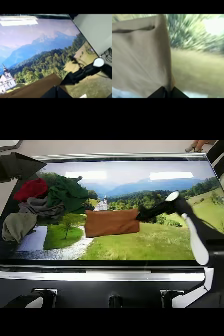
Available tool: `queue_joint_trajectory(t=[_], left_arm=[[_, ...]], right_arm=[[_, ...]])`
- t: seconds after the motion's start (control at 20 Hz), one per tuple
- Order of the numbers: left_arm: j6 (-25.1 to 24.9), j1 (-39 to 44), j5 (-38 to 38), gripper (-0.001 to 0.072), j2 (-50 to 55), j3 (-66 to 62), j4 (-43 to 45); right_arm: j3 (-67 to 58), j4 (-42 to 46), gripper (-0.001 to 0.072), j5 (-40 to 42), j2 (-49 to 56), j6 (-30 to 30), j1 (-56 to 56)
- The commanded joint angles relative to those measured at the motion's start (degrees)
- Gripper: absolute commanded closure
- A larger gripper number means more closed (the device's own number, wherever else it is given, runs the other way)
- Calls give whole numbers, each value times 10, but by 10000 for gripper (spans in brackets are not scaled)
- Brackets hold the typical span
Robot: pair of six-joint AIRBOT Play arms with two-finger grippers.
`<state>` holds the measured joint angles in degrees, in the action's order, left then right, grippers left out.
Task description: Fold the shirts.
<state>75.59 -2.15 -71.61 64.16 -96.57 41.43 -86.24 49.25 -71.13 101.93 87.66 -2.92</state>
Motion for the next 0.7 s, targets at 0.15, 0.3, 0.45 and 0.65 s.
queue_joint_trajectory(t=[0.15, 0.3, 0.45, 0.65], left_arm=[[-2, 2, 0, 678, 0, 0, 1], [-2, 2, 0, 678, 0, 0, 1], [-2, 5, 0, 678, 0, 0, 0], [-2, 19, 0, 678, 0, 0, 0]], right_arm=[[-50, 26, 663, -59, -92, 47, -264], [-50, 51, 662, -123, -124, 73, -405], [-49, 120, 662, -195, -137, 88, -509], [-12, 290, 663, -233, -151, 144, -555]])
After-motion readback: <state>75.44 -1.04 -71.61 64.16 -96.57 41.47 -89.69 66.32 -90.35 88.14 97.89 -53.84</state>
